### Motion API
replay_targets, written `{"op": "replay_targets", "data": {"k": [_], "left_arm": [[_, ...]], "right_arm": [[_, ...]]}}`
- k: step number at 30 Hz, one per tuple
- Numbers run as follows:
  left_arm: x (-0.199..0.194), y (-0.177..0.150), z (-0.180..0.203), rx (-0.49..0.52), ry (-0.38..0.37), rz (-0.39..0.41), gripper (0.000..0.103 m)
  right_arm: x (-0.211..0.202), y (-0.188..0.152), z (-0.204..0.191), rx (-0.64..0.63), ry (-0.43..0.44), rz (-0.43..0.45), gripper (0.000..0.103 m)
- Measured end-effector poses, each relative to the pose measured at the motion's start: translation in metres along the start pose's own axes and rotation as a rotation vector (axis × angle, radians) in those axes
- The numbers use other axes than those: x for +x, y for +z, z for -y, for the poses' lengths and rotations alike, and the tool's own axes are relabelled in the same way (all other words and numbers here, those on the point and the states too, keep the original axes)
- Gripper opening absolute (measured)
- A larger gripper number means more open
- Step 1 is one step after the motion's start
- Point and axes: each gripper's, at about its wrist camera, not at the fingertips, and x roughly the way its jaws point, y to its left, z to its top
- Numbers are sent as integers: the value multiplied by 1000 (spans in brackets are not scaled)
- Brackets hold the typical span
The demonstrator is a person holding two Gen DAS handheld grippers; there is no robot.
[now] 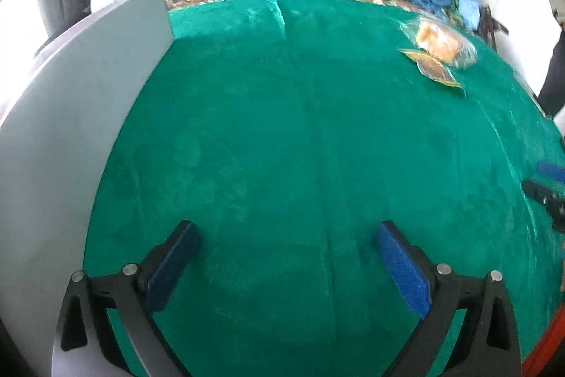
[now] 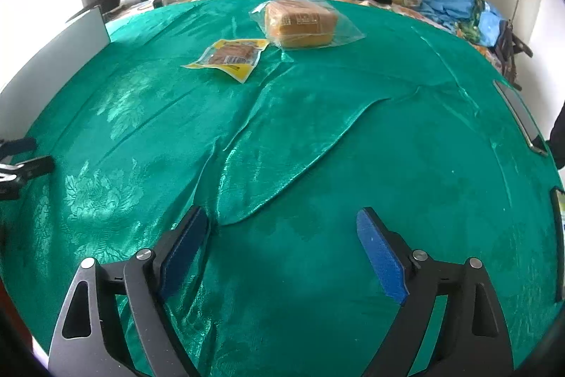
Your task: Organize snacks
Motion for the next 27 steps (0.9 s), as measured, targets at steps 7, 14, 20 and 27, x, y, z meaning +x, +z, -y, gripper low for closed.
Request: {"op": "replay_targets", "data": {"k": [7,14,20,27], "left_arm": [[5,-1,1,19,5,10,103],[5,0,1,19,5,10,103],[5,0,1,19,5,10,103],[5,0,1,19,5,10,103]], "right_arm": [[0,1,0,0,0,0,89],[0,1,0,1,0,0,89],[0,1,0,2,0,0,89],[-1,0,0,2,0,-1,89]]}}
